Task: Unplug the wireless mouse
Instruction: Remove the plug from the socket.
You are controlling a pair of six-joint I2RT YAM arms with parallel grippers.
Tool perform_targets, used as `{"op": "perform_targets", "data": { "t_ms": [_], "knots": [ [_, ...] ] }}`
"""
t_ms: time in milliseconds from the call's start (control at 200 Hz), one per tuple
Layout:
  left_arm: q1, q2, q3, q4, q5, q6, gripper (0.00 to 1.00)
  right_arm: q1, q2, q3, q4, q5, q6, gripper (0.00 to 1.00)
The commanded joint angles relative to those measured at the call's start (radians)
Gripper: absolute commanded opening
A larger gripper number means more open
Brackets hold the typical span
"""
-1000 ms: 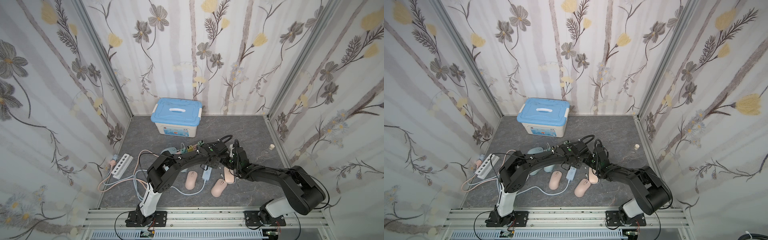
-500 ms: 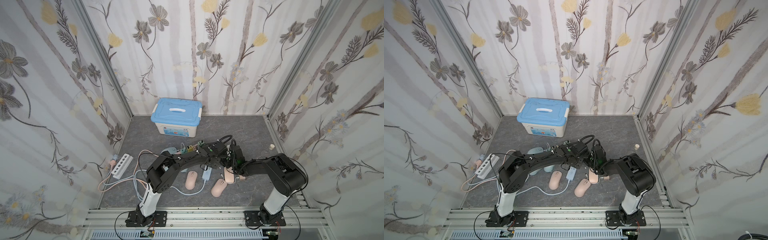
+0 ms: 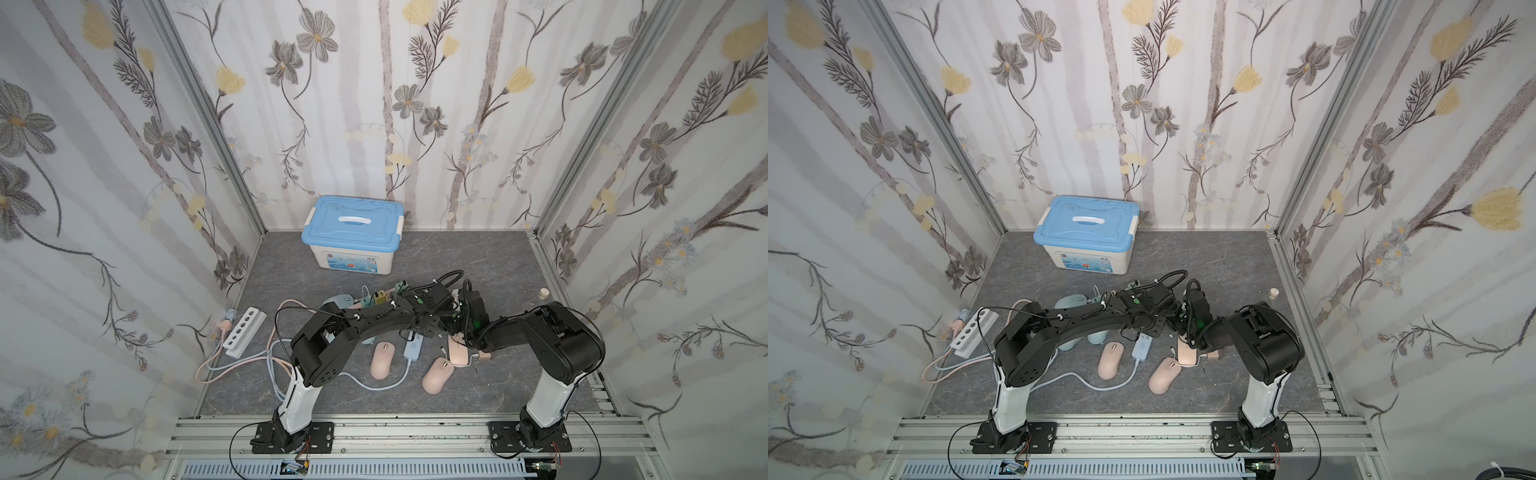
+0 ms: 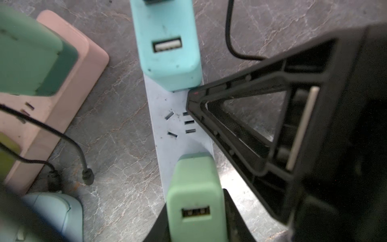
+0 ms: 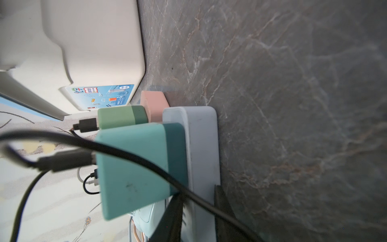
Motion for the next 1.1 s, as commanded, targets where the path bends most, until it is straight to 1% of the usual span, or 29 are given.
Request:
{"op": "perform_targets", "data": {
  "t_ms": [0,145,240,255,285,375,455,475,530,579,619,679,709,814,889,974,1044,1094],
  "knots": [
    [-0.002,-0.028,-0.03,0.023,0.049,0.05,0.0,0.005,0.019,0.005,-0.007,0.006,0.021,0.22],
    [-0.001,-0.039,-0.041,0.052,0.075,0.054,0.0,0.008,0.032,0.005,-0.016,0.01,0.023,0.2],
    [0.001,-0.023,-0.025,0.014,0.1,0.049,0.0,0.009,0.043,0.008,-0.019,0.007,0.024,0.2],
    [0.0,-0.02,0.006,0.003,0.102,0.046,0.0,0.009,0.044,0.008,-0.02,0.006,0.023,0.2],
    [0.002,-0.014,0.022,-0.015,0.108,0.042,0.0,0.009,0.048,0.008,-0.02,0.007,0.024,0.2],
    [0.005,-0.016,0.025,-0.023,0.143,0.031,0.0,0.01,0.058,0.006,-0.015,0.003,0.027,0.2],
    [0.006,-0.046,-0.01,0.05,0.154,0.028,0.0,0.01,0.063,0.002,-0.012,0.001,0.028,0.19],
    [0.005,-0.057,-0.049,0.079,0.158,0.028,0.0,0.011,0.062,0.0,-0.013,0.003,0.029,0.19],
    [0.006,-0.08,-0.093,0.152,0.16,0.028,0.0,0.013,0.061,-0.004,-0.01,0.005,0.029,0.2],
    [0.006,-0.083,-0.107,0.181,0.154,0.027,0.0,0.013,0.06,-0.007,-0.011,0.007,0.029,0.19],
    [0.006,-0.067,-0.081,0.151,0.148,0.025,0.0,0.013,0.06,-0.007,-0.013,0.007,0.029,0.19],
    [0.006,-0.031,-0.025,0.054,0.146,0.02,0.0,0.016,0.06,-0.006,-0.018,0.009,0.027,0.19],
    [0.006,-0.014,0.037,0.004,0.149,0.015,0.0,0.016,0.06,-0.004,-0.021,0.009,0.027,0.19],
    [0.01,0.021,0.127,-0.143,0.189,0.004,0.0,0.02,0.056,-0.003,-0.033,0.013,0.023,0.19],
    [0.015,0.031,0.166,-0.206,0.224,-0.001,0.0,0.022,0.052,0.002,-0.045,0.019,0.017,0.19],
    [0.023,0.027,0.178,-0.205,0.271,-0.007,0.0,0.024,0.051,0.006,-0.053,0.02,0.018,0.19],
    [0.023,0.017,0.16,-0.161,0.276,-0.008,0.0,0.026,0.051,0.006,-0.057,0.02,0.017,0.19],
    [0.02,0.002,0.125,-0.104,0.257,-0.01,0.0,0.027,0.05,0.006,-0.057,0.022,0.019,0.19]
  ]
}}
